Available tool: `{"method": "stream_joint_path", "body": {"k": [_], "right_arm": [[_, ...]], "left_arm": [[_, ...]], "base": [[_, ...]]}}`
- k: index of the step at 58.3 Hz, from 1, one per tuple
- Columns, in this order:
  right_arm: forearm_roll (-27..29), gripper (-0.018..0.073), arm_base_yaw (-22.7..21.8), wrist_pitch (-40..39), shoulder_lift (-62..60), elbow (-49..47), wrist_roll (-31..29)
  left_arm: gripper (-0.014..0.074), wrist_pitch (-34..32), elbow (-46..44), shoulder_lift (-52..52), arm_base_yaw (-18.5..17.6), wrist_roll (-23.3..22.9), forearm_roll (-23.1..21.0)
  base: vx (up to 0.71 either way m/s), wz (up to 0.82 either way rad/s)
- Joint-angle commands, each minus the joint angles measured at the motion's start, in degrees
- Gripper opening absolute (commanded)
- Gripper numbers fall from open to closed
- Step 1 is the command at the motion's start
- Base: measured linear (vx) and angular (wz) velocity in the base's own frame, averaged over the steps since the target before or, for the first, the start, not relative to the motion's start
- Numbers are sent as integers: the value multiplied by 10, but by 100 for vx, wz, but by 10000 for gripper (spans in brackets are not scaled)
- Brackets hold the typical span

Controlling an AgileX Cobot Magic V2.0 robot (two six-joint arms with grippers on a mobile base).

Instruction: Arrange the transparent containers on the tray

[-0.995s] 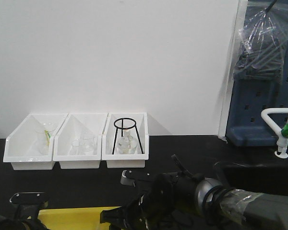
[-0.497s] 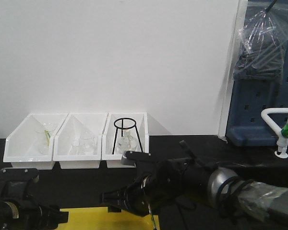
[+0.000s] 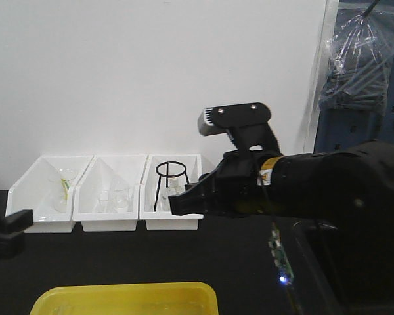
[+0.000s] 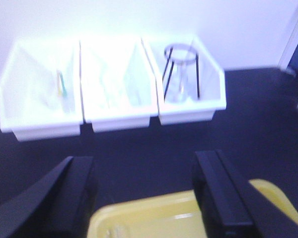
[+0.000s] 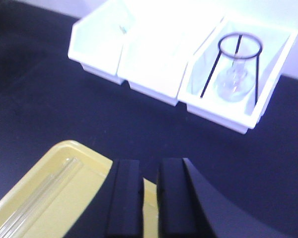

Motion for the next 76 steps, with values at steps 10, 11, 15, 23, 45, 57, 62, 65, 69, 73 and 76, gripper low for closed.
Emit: {"method": "stream_joint_path", "body": {"k": [10, 11, 15, 23, 45, 57, 62, 65, 69, 73, 76], "right_arm": [[1, 102, -2, -62, -91, 35, -9], [1, 102, -2, -62, -92, 35, -9], [0, 102, -2, -62, -93, 35, -9], [0, 103, -2, -59, -93, 35, -9], [0, 102, -2, -58, -93, 35, -9], [0, 104, -2, -58, -93, 35, -9], [0, 104, -2, -58, -93, 35, -9], [0, 104, -2, -58, -93, 35, -9], [0, 104, -2, -58, -93, 35, -9], [0, 104, -2, -58, -93, 35, -9], [0, 104, -2, -58, -93, 35, -9]], "left_arm": [[357, -41, 25, -122, -3, 17, 18], [345, -41, 27, -128, -3, 17, 17], [307, -41, 28, -142, -3, 17, 18], [241, -41, 28, -155, -3, 17, 18], [198, -40, 28, -154, -3, 17, 18], [192, -95, 96, -196, -2, 29, -2], [148, -185, 184, -256, -2, 49, -29], [101, -231, 233, -300, 0, 53, -33], [31, -249, 301, -355, 11, 59, -32], [-10, -238, 352, -408, 30, 59, -33], [-10, -222, 381, -447, 49, 59, -43]], "base": [[0, 0], [0, 0], [0, 0], [0, 0], [0, 0], [0, 0], [0, 0], [0, 0], [0, 0], [0, 0], [0, 1]]}}
